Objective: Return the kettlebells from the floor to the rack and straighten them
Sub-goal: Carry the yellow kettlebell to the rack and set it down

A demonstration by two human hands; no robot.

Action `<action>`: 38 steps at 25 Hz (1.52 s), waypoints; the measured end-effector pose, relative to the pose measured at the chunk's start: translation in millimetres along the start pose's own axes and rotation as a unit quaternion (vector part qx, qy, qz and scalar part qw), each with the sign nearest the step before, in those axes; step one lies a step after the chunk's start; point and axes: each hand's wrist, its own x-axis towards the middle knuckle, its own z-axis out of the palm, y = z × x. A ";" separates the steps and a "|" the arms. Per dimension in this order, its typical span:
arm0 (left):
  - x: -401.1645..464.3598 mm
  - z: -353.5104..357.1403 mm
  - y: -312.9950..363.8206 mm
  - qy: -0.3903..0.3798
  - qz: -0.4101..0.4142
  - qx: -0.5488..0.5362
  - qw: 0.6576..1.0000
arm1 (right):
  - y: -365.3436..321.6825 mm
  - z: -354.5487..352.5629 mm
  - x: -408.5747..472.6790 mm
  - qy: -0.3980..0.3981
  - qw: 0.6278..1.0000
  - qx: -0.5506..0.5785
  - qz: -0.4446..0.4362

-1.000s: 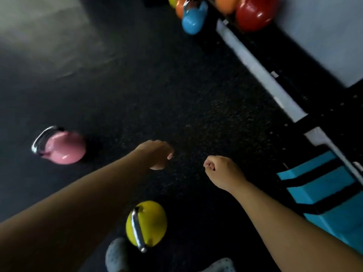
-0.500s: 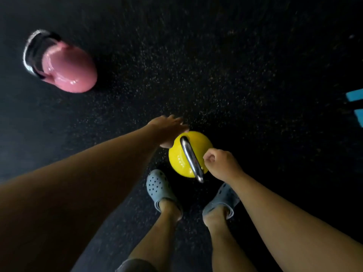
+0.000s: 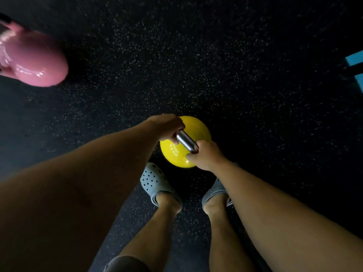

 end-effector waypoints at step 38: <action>216.1 -837.7 174.7 0.289 0.245 0.285 0.880 | -67.6 -795.5 -0.1 0.541 0.826 -0.089 0.129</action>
